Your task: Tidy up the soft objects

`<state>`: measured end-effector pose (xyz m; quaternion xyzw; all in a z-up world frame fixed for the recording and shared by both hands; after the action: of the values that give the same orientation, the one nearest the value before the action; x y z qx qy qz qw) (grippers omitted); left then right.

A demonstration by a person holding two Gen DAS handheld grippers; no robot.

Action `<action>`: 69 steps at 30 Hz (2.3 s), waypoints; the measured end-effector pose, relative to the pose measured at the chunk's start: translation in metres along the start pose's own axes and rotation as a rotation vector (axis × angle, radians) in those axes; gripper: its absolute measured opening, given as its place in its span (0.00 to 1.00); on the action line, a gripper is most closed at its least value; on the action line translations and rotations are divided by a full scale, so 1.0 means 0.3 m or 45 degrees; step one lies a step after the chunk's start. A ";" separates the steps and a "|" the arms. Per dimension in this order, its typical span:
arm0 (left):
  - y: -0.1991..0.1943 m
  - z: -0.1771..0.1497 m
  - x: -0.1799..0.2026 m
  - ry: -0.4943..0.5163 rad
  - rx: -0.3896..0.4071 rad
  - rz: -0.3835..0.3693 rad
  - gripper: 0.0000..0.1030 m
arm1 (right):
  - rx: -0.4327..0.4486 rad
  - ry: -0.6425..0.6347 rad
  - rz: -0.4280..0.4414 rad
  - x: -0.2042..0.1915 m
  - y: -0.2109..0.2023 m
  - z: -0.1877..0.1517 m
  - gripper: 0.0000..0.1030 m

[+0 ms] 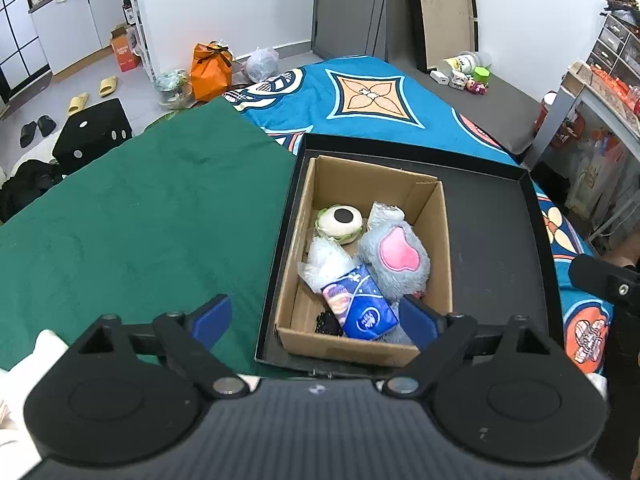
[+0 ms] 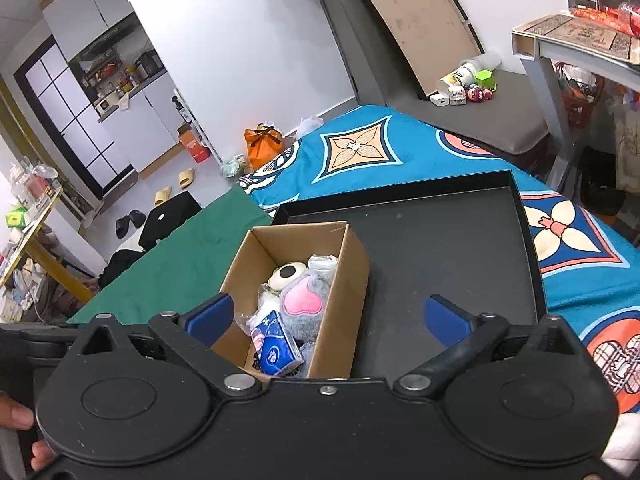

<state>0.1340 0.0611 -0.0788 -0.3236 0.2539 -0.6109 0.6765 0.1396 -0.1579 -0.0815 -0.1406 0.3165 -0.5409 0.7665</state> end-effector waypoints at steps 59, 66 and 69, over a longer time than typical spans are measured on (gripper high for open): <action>-0.594 -0.201 0.062 0.011 0.353 0.025 0.97 | 0.174 -0.162 -0.071 -0.059 -0.479 -0.082 1.00; -0.617 -0.223 0.076 0.025 0.368 0.014 0.97 | 0.194 -0.162 -0.081 -0.049 -0.511 -0.089 1.00; -0.626 -0.225 0.077 0.028 0.373 0.012 0.97 | 0.201 -0.165 -0.084 -0.052 -0.516 -0.087 1.00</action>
<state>-0.0375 0.0213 0.0182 -0.2136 0.1708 -0.6417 0.7165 0.0050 -0.1984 -0.0098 -0.1250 0.2178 -0.5789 0.7758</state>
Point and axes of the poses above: each gripper's, at about its wrist camera, not at the fingertips, and y roughly the way its jaws point, x to its right, z to its top, the point moved 3 cm from there along y, roughly the way its jaws point, and after that the axes turned 10 degrees about x, right-handed, at the moved point
